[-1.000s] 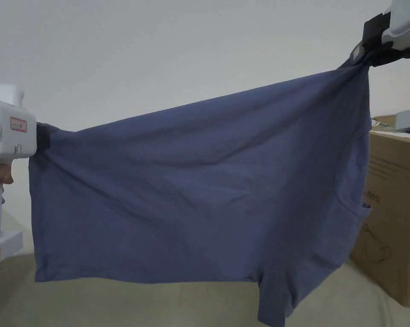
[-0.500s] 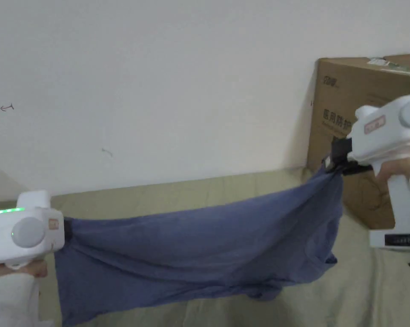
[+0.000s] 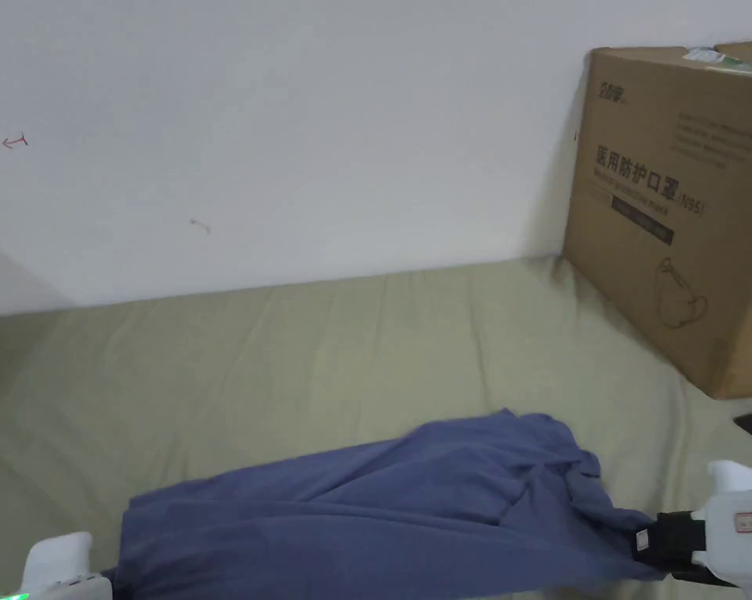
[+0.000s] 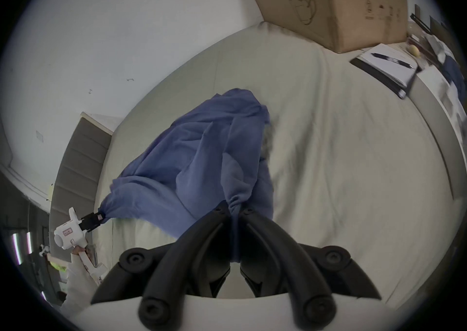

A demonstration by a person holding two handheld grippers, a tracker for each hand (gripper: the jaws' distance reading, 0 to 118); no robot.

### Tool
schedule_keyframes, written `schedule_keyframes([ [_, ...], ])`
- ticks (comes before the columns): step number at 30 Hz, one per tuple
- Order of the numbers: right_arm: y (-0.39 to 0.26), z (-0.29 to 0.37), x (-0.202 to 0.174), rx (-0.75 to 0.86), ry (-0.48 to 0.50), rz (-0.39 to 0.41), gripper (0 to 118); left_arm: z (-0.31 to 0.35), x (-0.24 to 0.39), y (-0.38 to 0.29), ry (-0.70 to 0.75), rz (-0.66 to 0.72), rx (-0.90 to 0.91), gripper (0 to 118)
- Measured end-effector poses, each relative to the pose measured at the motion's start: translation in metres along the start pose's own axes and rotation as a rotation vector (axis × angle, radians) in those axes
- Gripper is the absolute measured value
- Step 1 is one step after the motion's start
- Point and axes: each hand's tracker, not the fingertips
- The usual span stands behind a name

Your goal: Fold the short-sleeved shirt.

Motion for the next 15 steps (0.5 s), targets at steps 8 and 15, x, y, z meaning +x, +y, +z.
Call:
schedule_keyframes([
  [8, -0.100, 0.120, 0.024, 0.021, -0.026, 0.113, 4, 0.120, -0.014, -0.103, 0.017, -0.142, 0.022, 2],
  [15, -0.177, 0.153, 0.055, -0.093, -0.053, 0.153, 4, 0.157, -0.029, -0.182, 0.024, -0.144, -0.052, 2],
])
